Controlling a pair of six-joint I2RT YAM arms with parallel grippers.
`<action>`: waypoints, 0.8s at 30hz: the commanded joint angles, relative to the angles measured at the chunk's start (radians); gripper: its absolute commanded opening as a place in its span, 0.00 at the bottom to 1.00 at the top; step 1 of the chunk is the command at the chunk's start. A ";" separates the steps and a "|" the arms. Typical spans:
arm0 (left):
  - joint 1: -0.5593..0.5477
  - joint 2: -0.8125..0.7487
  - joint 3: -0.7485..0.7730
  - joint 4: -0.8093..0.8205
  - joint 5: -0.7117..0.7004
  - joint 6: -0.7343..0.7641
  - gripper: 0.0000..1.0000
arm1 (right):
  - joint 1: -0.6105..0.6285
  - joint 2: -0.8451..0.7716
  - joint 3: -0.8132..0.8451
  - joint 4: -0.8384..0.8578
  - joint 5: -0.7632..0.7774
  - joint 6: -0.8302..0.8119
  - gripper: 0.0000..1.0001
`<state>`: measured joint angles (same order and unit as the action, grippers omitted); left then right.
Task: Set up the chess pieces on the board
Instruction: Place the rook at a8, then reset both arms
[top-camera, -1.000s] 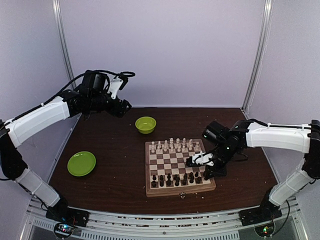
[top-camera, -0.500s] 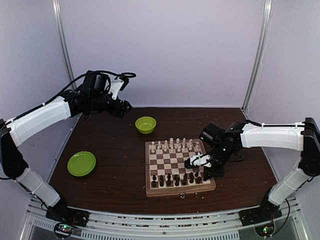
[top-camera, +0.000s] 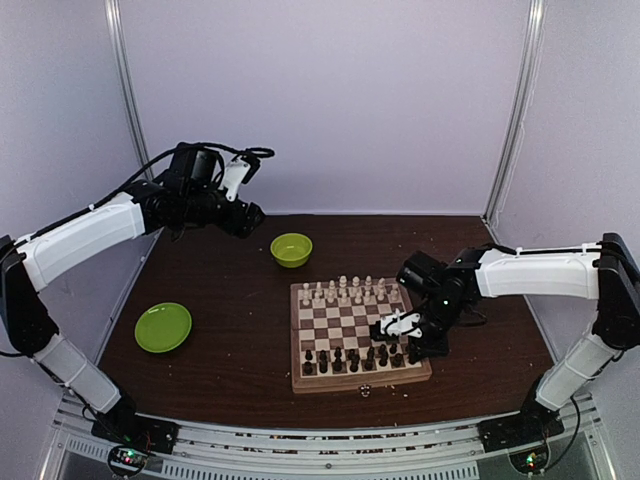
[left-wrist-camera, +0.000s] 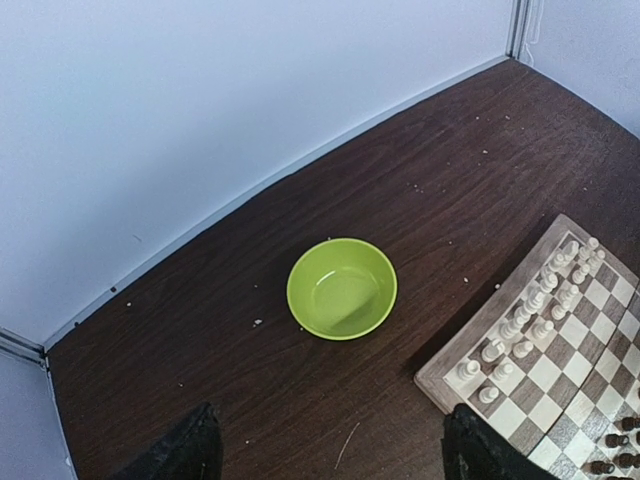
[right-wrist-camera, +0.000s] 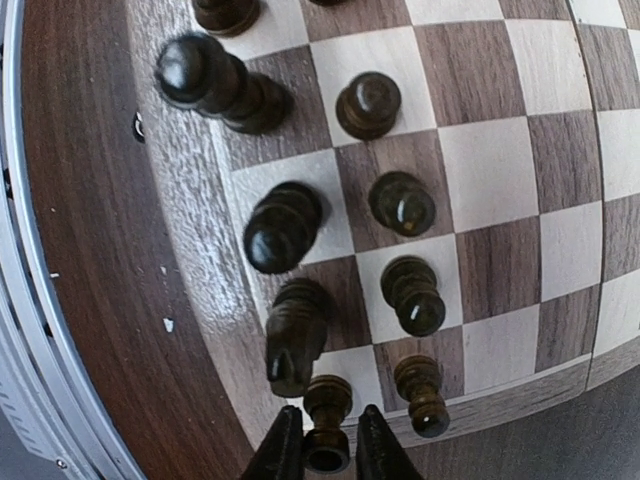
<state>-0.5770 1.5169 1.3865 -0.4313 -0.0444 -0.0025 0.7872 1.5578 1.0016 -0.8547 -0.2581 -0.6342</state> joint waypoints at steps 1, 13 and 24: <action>0.000 0.014 0.037 0.006 0.017 -0.008 0.78 | -0.009 0.005 -0.019 0.017 0.039 -0.005 0.22; 0.000 0.018 0.042 0.000 0.017 -0.007 0.78 | -0.041 -0.122 0.067 -0.108 -0.067 -0.027 0.32; -0.001 -0.015 0.039 -0.002 -0.014 0.013 0.95 | -0.372 -0.316 0.196 0.001 -0.242 0.106 0.36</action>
<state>-0.5770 1.5280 1.3991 -0.4461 -0.0414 -0.0017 0.5301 1.3323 1.1713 -0.9588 -0.4191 -0.6254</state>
